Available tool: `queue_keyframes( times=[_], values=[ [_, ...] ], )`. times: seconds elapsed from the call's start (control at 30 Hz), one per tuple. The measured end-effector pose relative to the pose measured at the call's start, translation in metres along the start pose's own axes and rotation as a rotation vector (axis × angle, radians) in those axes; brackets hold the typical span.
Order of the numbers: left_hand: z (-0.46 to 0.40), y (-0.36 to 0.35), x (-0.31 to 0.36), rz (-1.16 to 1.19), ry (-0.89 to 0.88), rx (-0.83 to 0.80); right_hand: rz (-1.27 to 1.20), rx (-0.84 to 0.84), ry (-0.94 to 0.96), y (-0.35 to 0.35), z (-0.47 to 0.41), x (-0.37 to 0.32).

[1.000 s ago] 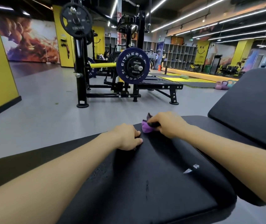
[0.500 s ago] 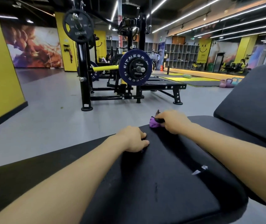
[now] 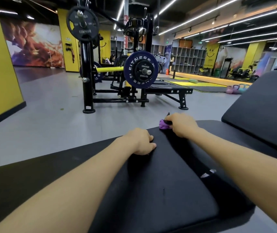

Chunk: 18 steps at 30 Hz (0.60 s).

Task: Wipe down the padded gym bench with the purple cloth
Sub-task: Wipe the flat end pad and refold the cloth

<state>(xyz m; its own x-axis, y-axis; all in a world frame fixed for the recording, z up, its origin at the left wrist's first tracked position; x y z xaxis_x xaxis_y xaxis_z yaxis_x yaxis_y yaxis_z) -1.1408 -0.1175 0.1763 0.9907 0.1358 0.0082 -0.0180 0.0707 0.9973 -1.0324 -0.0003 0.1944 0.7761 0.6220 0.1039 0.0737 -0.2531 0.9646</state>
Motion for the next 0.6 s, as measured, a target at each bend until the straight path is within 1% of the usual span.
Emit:
queue_keyframes(
  times=[0.1,0.17,0.23,0.3,0.37,0.43,0.5,0.6],
  values=[
    [0.003,0.001,-0.002,0.012,-0.007,-0.019,-0.03,-0.019,0.126,0.004,0.022,-0.001],
    [0.008,0.002,-0.007,0.059,-0.005,-0.04,-0.088,-0.039,0.16,0.006,0.031,0.008],
    [0.015,0.001,-0.022,0.093,0.021,-0.044,-0.091,-0.046,0.122,0.006,0.031,0.016],
    [0.025,-0.004,-0.042,0.078,0.064,-0.038,-0.074,-0.03,0.044,0.005,0.027,0.017],
    [0.038,-0.013,-0.057,0.055,0.091,-0.063,-0.073,-0.01,-0.062,0.005,0.021,0.013],
    [0.048,-0.021,-0.063,0.052,0.082,-0.083,-0.011,0.004,-0.128,0.006,0.017,-0.002],
    [0.047,-0.023,-0.063,0.028,0.066,-0.071,0.049,0.017,-0.084,0.007,0.015,-0.031],
    [0.043,-0.022,-0.063,0.015,0.07,-0.088,0.022,-0.006,0.123,0.005,0.017,-0.095]
  ],
)
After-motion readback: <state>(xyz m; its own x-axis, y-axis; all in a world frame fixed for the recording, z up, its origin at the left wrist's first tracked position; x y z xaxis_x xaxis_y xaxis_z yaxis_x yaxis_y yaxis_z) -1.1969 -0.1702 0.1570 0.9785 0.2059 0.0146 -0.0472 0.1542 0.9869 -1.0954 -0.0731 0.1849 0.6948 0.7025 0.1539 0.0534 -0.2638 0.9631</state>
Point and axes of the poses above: each hand's wrist, its own z-axis away from the middle knuckle, its own y-axis out of the back of the hand, x = y × z, the point moved 3 cm from there along -z, towards the middle knuckle, and after that the axes turned 2 degrees about y, right-handed, at the moved point
